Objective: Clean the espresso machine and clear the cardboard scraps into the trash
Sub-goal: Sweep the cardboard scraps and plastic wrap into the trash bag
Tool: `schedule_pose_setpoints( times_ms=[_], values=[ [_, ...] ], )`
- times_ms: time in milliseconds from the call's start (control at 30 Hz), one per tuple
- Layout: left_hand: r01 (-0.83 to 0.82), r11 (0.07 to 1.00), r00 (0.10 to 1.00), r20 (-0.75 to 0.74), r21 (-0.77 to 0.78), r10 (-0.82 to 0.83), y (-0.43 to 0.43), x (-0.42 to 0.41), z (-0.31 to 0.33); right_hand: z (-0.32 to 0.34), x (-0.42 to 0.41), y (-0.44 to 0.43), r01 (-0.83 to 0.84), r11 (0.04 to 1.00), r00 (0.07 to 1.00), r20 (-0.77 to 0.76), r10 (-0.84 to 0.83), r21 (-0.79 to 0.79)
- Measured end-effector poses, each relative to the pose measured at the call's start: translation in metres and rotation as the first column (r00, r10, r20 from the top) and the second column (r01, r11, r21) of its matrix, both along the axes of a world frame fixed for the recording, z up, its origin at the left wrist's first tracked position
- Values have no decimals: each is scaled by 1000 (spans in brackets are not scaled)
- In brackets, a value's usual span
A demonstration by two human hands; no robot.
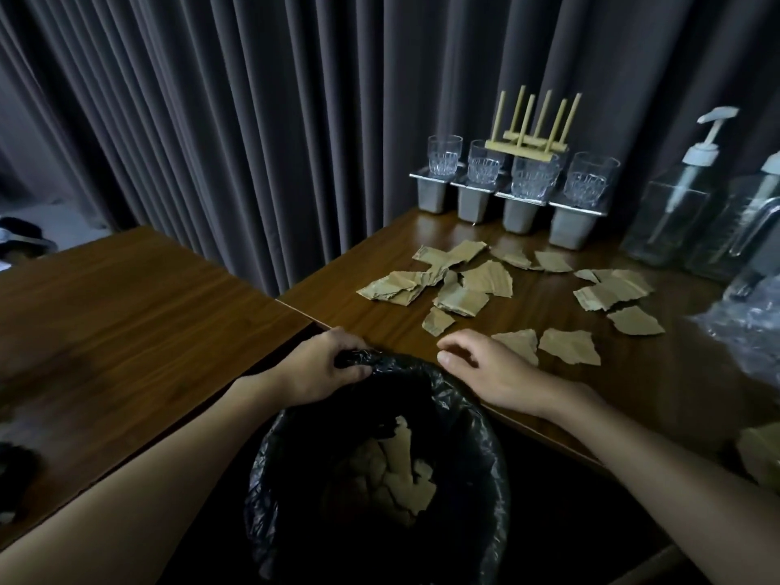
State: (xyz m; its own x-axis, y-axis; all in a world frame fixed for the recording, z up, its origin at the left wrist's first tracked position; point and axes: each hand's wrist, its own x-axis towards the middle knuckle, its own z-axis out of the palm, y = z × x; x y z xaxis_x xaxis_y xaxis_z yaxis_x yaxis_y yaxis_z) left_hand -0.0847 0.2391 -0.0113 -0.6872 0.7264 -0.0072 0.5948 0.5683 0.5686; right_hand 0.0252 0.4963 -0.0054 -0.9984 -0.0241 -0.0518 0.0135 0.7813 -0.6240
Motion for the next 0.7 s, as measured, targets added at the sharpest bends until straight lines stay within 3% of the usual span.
schedule_pose_setpoints(
  times_ms=[133, 267, 467, 700],
  values=[
    [83, 994, 997, 1, -77, -83, 2, -22, -6, -15, -18, -18, 172, 983, 985, -23, -174, -69],
    [137, 990, 990, 18, -12, -137, -3, -34, -13, -22, -23, -29, 300, 950, 954, -52, -297, 84],
    [162, 982, 987, -11, 93, -161, -6, -43, -22, -36, -22, -28, 367, 929, 900, -235, -366, -39],
    [155, 986, 986, -73, 69, -150, -4, -42, -28, -38, -25, -25, 413, 911, 884, -248, -397, 14]
  ],
)
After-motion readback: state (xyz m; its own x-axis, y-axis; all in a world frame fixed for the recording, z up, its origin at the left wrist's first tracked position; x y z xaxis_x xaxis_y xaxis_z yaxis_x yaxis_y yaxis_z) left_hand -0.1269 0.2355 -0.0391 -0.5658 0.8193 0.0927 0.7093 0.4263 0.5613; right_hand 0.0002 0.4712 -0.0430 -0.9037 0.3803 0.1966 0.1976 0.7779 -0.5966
